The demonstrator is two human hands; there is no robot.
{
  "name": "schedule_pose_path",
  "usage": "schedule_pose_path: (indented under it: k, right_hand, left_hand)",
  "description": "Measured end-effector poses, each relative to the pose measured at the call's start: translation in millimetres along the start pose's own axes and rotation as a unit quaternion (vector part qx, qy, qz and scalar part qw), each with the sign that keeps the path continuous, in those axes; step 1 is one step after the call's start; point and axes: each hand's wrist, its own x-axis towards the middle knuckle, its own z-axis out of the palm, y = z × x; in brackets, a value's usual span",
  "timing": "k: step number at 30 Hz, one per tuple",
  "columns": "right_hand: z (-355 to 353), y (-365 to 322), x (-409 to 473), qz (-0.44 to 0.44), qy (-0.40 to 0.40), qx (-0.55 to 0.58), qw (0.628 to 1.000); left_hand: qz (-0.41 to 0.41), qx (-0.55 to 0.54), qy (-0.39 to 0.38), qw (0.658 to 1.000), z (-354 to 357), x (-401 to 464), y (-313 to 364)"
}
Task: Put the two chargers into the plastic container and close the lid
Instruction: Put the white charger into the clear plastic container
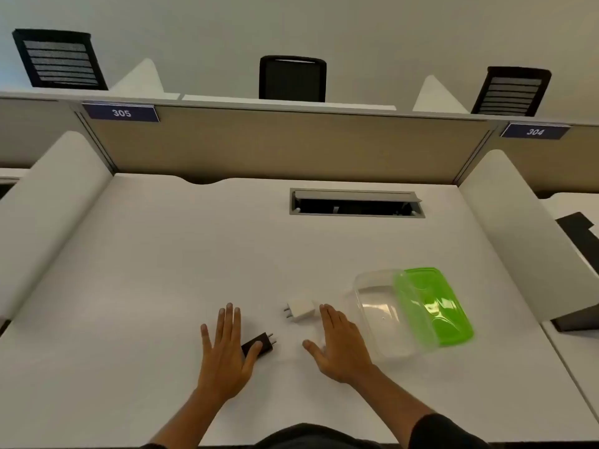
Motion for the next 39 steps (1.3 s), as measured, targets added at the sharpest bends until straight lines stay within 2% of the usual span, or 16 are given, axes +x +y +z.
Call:
schedule_pose_path:
  k: [3,8,16,21,25,29,33,36,39]
  right_hand:
    - [6.1,-2.2,-2.6,-0.007,0.0,-0.027,1.0]
    - [14.7,-2.1,-1.4,-0.019,-0.009,-0.058,0.998]
    - [18.7,-7.0,4.5,-0.019,-0.005,-0.004,1.0]
    - [-6.0,-15.3,17.9,-0.031,0.057,0.043,0.997]
    - [-41.7,-11.7,35.1,-0.022,0.146,0.088,0.985]
    - [-72.3,14.1,50.7,0.017,0.221,0.085,0.971]
    - [-91.1,51.0,58.5,0.096,0.253,0.085,0.959]
    - [-91.3,76.6,58.5,0.167,0.233,0.078,0.955]
    - [-82.6,94.8,59.7,0.236,0.174,0.07,0.953]
  left_hand:
    - [-0.034,0.012,-0.026,0.999,2.4,-8.7,-13.2]
    - [-0.037,0.022,-0.047,0.998,19.3,-21.7,-28.5]
    - [-0.027,0.036,-0.054,0.998,22.1,-33.7,-28.4]
    - [-0.024,0.04,-0.042,0.998,23.3,-33.7,-26.8]
    - [-0.017,0.047,-0.036,0.998,23.8,-34.1,-27.4]
    - [-0.018,0.049,-0.036,0.998,24.4,-33.8,-28.3]
    - [-0.018,0.052,-0.034,0.998,25.7,-33.1,-28.7]
    - [-0.018,0.054,-0.037,0.998,26.9,-32.3,-30.0]
    - [-0.017,0.051,-0.036,0.998,27.9,-32.1,-30.5]
